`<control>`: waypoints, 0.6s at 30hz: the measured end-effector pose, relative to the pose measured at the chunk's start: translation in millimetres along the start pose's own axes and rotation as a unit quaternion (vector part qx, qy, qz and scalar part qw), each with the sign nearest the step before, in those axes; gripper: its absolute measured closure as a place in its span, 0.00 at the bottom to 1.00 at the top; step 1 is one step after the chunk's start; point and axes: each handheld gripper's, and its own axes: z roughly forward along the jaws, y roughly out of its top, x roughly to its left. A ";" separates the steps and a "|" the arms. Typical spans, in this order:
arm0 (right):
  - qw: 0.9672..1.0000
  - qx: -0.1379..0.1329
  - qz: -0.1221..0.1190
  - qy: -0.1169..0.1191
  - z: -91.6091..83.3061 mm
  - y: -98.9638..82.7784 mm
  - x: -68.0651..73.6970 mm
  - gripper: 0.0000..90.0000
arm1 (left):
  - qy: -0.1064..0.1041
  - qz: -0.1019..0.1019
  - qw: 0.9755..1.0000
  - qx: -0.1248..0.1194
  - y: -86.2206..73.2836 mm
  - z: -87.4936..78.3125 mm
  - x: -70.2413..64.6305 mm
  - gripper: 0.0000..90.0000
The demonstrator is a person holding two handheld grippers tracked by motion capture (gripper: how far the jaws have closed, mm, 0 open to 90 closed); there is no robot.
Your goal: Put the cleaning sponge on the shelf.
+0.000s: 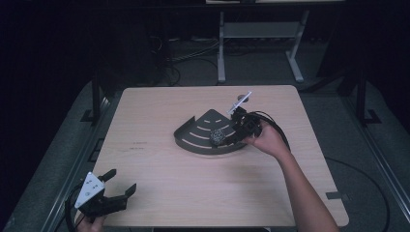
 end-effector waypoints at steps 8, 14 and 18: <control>1.000 0.002 -0.006 0.004 -2.4 -6.5 6.0 0.25 | 0.000 0.001 1.000 0.003 0.0 0.4 -0.4 0.15; 1.000 0.004 -0.020 0.001 -7.3 -7.2 14.1 0.24 | 0.001 0.002 1.000 0.002 0.0 0.3 -0.7 0.15; 1.000 0.005 -0.020 0.005 -8.9 -11.5 15.9 0.24 | 0.001 0.000 1.000 0.001 0.0 0.0 -0.1 0.15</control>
